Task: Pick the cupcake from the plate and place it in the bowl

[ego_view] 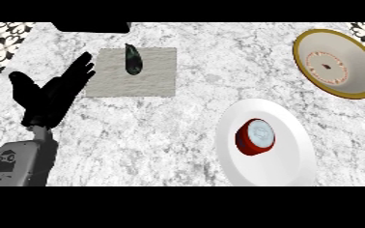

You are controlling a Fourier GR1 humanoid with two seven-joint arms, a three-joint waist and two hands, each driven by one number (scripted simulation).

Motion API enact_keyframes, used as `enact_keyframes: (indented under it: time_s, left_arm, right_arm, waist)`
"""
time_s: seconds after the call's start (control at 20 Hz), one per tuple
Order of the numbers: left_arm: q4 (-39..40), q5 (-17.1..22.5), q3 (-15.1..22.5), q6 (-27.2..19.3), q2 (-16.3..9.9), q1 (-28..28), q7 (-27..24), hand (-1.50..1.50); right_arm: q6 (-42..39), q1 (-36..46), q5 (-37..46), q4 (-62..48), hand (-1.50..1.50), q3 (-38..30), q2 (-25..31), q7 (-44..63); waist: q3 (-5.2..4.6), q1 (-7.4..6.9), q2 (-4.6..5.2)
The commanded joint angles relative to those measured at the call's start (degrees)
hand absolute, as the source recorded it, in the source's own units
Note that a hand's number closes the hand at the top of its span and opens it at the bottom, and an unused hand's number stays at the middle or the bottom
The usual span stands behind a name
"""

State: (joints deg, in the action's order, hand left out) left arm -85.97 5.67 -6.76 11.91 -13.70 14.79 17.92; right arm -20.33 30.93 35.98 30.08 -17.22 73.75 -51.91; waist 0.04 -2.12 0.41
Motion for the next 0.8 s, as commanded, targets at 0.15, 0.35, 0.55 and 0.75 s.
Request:
enact_keyframes:
  time_s: [0.15, 0.35, 0.55, 0.75]
  left_arm:
    - [0.4, 0.3, 0.0, 0.8, 0.0, -0.5, -0.1, 0.00]
    - [1.9, -1.7, 1.0, -1.8, 1.9, 1.2, -0.2, 0.00]
    - [-0.5, -0.7, 0.9, -0.1, 1.0, -0.1, -0.3, 0.00]
    - [3.3, 0.8, -1.8, 1.3, -0.7, 1.5, -1.5, 0.00]
  right_arm:
    - [-14.0, 10.0, -2.8, 1.4, 1.50, 3.3, -1.4, 1.2]
    - [-12.2, 14.5, -4.4, 3.4, 1.50, 4.6, -6.9, 7.5]
    - [-9.0, 20.0, -3.5, 3.1, 1.50, 6.9, -12.8, 13.9]
    - [-7.3, 25.3, -1.3, 0.5, 1.50, 8.8, -16.0, 17.9]
  waist:
    - [-0.08, -0.81, 0.05]
    - [-0.08, 0.38, 0.00]
    - [-0.05, -0.05, -0.01]
    - [-0.04, 0.09, 0.23]
